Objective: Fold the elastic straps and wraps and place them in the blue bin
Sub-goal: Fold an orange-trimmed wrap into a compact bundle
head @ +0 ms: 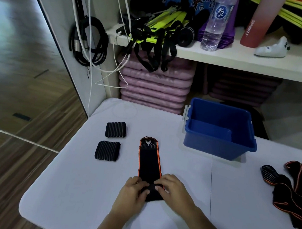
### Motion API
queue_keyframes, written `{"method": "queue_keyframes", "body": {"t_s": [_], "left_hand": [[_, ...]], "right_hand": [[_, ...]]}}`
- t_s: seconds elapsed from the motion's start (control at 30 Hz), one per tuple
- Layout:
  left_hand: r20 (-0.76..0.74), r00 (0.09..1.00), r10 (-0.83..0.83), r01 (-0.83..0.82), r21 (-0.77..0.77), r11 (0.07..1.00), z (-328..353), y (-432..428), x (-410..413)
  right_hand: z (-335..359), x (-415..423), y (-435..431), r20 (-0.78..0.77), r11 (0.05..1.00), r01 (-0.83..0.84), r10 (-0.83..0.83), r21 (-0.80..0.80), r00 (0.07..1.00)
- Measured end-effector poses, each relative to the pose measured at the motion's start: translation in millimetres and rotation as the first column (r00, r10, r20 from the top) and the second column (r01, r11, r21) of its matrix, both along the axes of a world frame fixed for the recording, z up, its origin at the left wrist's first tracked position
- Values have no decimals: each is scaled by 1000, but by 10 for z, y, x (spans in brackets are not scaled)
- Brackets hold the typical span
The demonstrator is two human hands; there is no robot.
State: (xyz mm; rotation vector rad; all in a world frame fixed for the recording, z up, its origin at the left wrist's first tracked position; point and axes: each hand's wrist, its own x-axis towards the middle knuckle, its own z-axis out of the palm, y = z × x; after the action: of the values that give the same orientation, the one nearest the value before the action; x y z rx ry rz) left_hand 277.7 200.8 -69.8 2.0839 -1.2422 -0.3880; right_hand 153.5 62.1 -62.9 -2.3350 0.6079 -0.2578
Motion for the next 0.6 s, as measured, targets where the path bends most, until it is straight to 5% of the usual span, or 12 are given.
{"method": "queue_keyframes", "body": {"t_s": [0.17, 0.37, 0.6], "left_hand": [[-10, 996, -87, 87, 114, 990, -44, 63, 71], [-122, 992, 10, 13, 185, 983, 61, -14, 88], [-83, 991, 103, -100, 31, 994, 87, -80, 49]], "right_hand": [[-20, -62, -64, -104, 989, -147, 147, 6, 984], [64, 36, -62, -184, 997, -30, 43, 71, 982], [30, 68, -8, 5, 990, -3, 2, 144, 1000]]}}
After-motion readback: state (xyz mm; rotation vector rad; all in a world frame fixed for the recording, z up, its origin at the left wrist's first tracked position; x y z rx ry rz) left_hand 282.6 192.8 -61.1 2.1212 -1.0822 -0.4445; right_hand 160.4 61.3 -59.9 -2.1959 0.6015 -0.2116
